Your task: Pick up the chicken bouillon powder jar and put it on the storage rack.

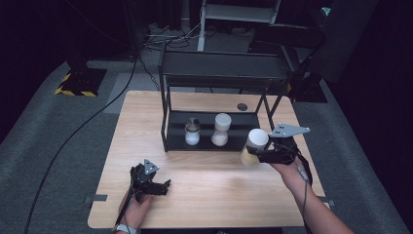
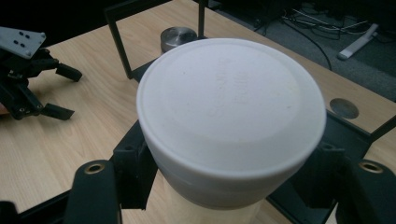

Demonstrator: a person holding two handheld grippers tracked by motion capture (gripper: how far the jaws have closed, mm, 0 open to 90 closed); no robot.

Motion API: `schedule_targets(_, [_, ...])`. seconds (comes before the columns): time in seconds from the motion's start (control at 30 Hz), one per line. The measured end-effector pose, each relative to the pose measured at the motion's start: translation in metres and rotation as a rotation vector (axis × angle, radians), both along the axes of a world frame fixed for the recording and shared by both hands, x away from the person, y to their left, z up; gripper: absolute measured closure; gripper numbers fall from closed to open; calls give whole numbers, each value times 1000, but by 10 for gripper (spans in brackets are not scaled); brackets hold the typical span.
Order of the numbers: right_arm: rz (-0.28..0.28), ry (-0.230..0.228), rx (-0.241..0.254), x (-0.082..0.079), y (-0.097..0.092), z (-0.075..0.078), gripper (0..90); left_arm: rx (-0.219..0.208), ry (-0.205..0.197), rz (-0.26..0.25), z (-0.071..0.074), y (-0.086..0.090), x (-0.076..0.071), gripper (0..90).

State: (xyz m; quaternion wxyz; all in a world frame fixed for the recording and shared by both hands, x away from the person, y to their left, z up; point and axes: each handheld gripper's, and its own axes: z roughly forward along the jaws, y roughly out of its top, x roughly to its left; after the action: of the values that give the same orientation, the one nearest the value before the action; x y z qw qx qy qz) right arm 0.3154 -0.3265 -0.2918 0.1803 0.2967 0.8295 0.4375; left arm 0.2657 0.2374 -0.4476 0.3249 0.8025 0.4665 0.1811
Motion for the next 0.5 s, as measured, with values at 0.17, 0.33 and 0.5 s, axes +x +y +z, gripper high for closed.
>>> schedule_targets(0.17, [-18,-4,9,10,-2,8,340,1,0,-1,0,0,0,3])
schedule_targets(0.33, [-34,-3,10,21,-2,12,340,1,1,-1,0,0,0,3])
schedule_targets(0.5, [-52,-8,5,32,1,14,341,1,0,-1,0,0,0,3])
